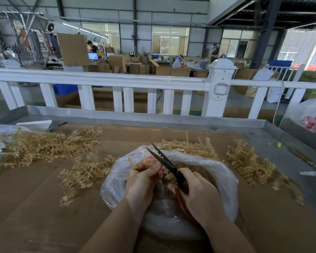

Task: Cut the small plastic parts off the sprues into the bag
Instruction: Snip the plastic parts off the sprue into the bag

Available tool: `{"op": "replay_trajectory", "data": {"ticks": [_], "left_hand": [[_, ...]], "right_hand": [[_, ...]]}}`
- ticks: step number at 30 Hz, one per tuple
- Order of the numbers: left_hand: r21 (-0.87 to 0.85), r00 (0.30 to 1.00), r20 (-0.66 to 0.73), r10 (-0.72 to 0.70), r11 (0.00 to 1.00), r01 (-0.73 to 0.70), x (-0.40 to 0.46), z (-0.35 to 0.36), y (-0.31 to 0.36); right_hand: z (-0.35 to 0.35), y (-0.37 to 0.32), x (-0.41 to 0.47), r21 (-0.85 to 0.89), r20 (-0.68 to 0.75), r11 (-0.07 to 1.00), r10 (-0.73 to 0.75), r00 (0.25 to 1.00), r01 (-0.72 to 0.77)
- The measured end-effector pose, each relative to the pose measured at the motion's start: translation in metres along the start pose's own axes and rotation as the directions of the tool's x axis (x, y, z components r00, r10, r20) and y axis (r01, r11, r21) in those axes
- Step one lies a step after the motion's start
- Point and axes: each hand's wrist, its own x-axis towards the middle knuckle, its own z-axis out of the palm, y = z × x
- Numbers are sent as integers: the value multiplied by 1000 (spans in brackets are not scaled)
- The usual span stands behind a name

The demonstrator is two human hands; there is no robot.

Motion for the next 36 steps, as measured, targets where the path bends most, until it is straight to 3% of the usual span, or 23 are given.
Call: {"op": "replay_trajectory", "data": {"ticks": [9, 16, 24, 36], "left_hand": [[-89, 999, -5, 34, 995, -34, 6, -3, -2], [-43, 1000, -24, -4, 999, 3, 8, -5, -3], [52, 997, 66, -46, 998, 42, 3, -2, -1], [2, 998, 58, -39, 999, 39, 2, 0, 1]], "right_hand": [[-1, 0, 2, -7, 51, 1000, -5, 999, 5], [-2, -1, -1, 17, 30, 1000, -5, 1000, 4], [-1, -1, -1, 23, -5, 1000, 15, 1000, -15], [0, -1, 2, 19, 24, 1000, 8, 1000, -8]]}}
